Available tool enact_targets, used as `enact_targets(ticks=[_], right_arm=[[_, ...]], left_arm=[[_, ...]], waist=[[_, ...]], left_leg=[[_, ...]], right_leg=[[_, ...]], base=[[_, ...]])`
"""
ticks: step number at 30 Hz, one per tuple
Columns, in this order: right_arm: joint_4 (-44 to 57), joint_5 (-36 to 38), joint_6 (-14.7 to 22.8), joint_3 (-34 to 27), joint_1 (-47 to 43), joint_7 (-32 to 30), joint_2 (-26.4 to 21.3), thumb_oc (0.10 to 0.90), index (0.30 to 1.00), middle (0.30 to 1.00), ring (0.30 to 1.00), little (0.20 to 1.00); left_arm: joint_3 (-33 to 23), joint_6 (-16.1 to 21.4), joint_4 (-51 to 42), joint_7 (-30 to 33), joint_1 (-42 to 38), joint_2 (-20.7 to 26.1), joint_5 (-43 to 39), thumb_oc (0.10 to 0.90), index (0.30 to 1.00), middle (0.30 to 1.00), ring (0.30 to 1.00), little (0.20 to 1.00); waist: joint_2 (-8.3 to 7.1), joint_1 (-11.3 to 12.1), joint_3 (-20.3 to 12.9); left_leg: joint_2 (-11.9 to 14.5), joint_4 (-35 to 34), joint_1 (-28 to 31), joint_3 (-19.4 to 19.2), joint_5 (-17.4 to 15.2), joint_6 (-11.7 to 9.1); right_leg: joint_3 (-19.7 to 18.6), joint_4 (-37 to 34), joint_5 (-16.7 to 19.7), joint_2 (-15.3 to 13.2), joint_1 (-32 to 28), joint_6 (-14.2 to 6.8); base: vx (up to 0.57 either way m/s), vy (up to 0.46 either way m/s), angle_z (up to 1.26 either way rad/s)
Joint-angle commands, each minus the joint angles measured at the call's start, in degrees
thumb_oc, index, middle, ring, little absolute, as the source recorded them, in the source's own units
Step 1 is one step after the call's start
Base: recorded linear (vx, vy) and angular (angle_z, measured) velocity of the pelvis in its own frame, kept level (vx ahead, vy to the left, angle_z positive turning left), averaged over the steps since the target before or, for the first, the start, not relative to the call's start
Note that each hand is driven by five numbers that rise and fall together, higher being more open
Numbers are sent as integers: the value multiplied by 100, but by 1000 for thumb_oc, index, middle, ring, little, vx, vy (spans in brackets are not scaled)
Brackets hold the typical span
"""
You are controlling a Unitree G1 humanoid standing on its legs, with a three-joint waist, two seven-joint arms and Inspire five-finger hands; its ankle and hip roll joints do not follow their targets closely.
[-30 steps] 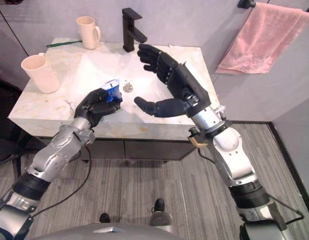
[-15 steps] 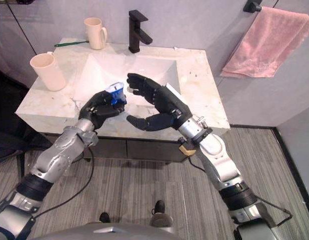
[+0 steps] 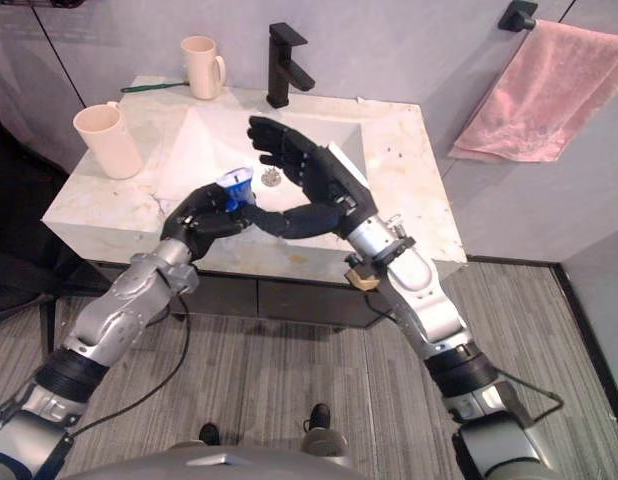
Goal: Organize the bathroom.
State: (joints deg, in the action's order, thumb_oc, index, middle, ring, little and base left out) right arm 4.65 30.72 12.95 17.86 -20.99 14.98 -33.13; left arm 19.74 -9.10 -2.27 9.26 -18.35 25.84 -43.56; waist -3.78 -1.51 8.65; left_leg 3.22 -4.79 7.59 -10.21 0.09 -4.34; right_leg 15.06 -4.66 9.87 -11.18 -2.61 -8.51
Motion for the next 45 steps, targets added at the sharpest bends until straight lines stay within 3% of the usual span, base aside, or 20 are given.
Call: enact_targets(ticks=[1,3,5,6,7,8,10,12,13,14,17,18,20,21,32,33,34,35,38,45], right_arm=[[68,197,534,-136,-913,-100,93,800,900,900,900,900],[38,193,517,-115,-922,-103,113,800,900,900,900,900],[10,183,500,-96,-927,-83,137,759,839,839,839,839],[8,182,463,-93,-925,-44,152,676,714,714,714,714],[0,166,449,-94,-921,-12,152,676,714,714,714,714],[-5,157,439,-95,-918,10,151,598,596,596,596,596],[-2,169,368,-82,-881,108,150,712,768,768,768,768],[2,119,312,-85,-876,132,147,700,749,749,749,749],[-10,98,293,-87,-858,146,135,667,700,700,700,700],[-14,76,288,-95,-821,165,132,590,585,585,585,585],[-29,108,298,-113,-777,176,101,515,472,472,472,472],[-44,94,321,-117,-742,179,104,458,387,387,387,387],[-55,110,328,-144,-685,221,100,447,371,371,371,371],[-55,97,330,-148,-672,229,103,400,300,300,300,300],[-111,50,494,-221,-624,183,63,400,300,300,300,300],[-129,-5,617,-229,-671,86,48,400,300,300,300,300],[-148,-63,737,-255,-729,-28,26,400,300,300,300,300],[-154,-119,805,-264,-778,-121,11,400,300,300,300,300],[-161,-266,914,-285,-875,-312,-19,400,300,300,300,300],[-162,-1006,1311,-500,-1495,-1794,-309,400,300,300,300,300]], left_arm=[[74,458,82,-245,-1097,-275,127,400,300,300,300,300],[67,446,71,-256,-1083,-270,114,400,300,300,300,300],[63,457,80,-252,-1078,-277,129,400,300,300,300,300],[59,454,68,-235,-1069,-282,135,400,300,300,300,300],[52,459,78,-238,-1059,-290,145,400,300,300,300,300],[48,463,82,-234,-1053,-294,149,400,300,300,300,300],[8,430,29,-197,-1025,-299,171,400,300,300,300,300],[-9,433,40,-197,-1025,-294,171,400,300,300,300,300],[-19,443,50,-202,-1019,-289,171,400,300,300,300,300],[-43,436,46,-207,-1010,-283,167,400,300,300,300,300],[-68,457,67,-240,-1001,-247,145,400,300,300,300,300],[-75,457,67,-248,-994,-232,136,400,300,300,300,300],[-89,456,61,-244,-974,-229,160,400,300,300,300,300],[-93,457,60,-241,-971,-227,162,400,300,300,300,300],[-114,486,108,-147,-989,-212,185,400,300,300,300,300],[-108,500,132,-24,-1004,-220,249,546,519,519,519,519],[-121,518,164,64,-1011,-213,289,756,834,834,834,834],[-129,512,189,100,-1014,-214,309,800,900,900,900,900],[-146,508,225,179,-1014,-212,366,800,900,900,900,900],[-374,562,3,677,-798,-22,1113,800,900,900,900,900]], waist=[[141,156,-367],[140,172,-374],[139,179,-379],[139,182,-383],[138,184,-385],[138,185,-388],[138,189,-390],[137,185,-387],[135,185,-382],[133,182,-384],[134,173,-370],[135,169,-369],[135,156,-369],[136,153,-367],[152,116,-362],[151,124,-364],[149,137,-367],[146,144,-365],[141,158,-363],[116,351,-337]], left_leg=[[-549,42,9,11,-385,328],[-549,39,11,22,-382,327],[-551,33,13,36,-378,327],[-550,30,10,44,-373,324],[-547,28,11,43,-372,323],[-545,27,12,43,-371,322],[-545,26,4,35,-362,325],[-545,24,4,36,-364,328],[-546,25,4,35,-364,330],[-549,23,6,37,-363,332],[-551,17,19,37,-363,333],[-552,15,24,34,-363,335],[-552,15,34,21,-364,338],[-552,15,36,21,-364,339],[-557,-2,57,5,-369,349],[-560,-3,58,10,-368,350],[-562,1,57,18,-371,346],[-563,1,60,23,-374,346],[-567,4,60,27,-374,349],[-599,19,66,136,-411,376]], right_leg=[[336,-29,-1030,566,-403,-184],[350,-34,-1030,564,-411,-184],[365,-33,-1027,566,-412,-184],[370,-34,-1023,565,-409,-185],[371,-34,-1021,563,-408,-188],[372,-34,-1020,563,-406,-189],[373,-34,-1015,554,-395,-189],[374,-34,-1013,555,-392,-187],[378,-31,-1012,553,-394,-188],[375,-33,-1013,551,-397,-191],[381,-27,-1008,550,-403,-196],[381,-23,-1006,551,-403,-198],[376,-19,-1003,551,-407,-199],[376,-15,-1003,551,-406,-199],[360,-10,-1000,551,-408,-207],[367,-9,-1003,551,-416,-208],[378,-3,-1008,545,-422,-210],[385,1,-1009,541,-425,-212],[395,10,-1009,536,-428,-214],[508,102,-1044,471,-455,-237]], base=[[7,4,6],[13,3,6],[0,0,0],[0,0,0],[15,11,4],[15,17,4],[5,9,2],[0,0,0],[0,0,0],[0,0,0],[0,0,0],[0,0,0],[0,0,0],[0,0,0],[0,0,0],[0,0,0],[1,31,0],[0,0,0],[0,0,0],[-11,47,4]])
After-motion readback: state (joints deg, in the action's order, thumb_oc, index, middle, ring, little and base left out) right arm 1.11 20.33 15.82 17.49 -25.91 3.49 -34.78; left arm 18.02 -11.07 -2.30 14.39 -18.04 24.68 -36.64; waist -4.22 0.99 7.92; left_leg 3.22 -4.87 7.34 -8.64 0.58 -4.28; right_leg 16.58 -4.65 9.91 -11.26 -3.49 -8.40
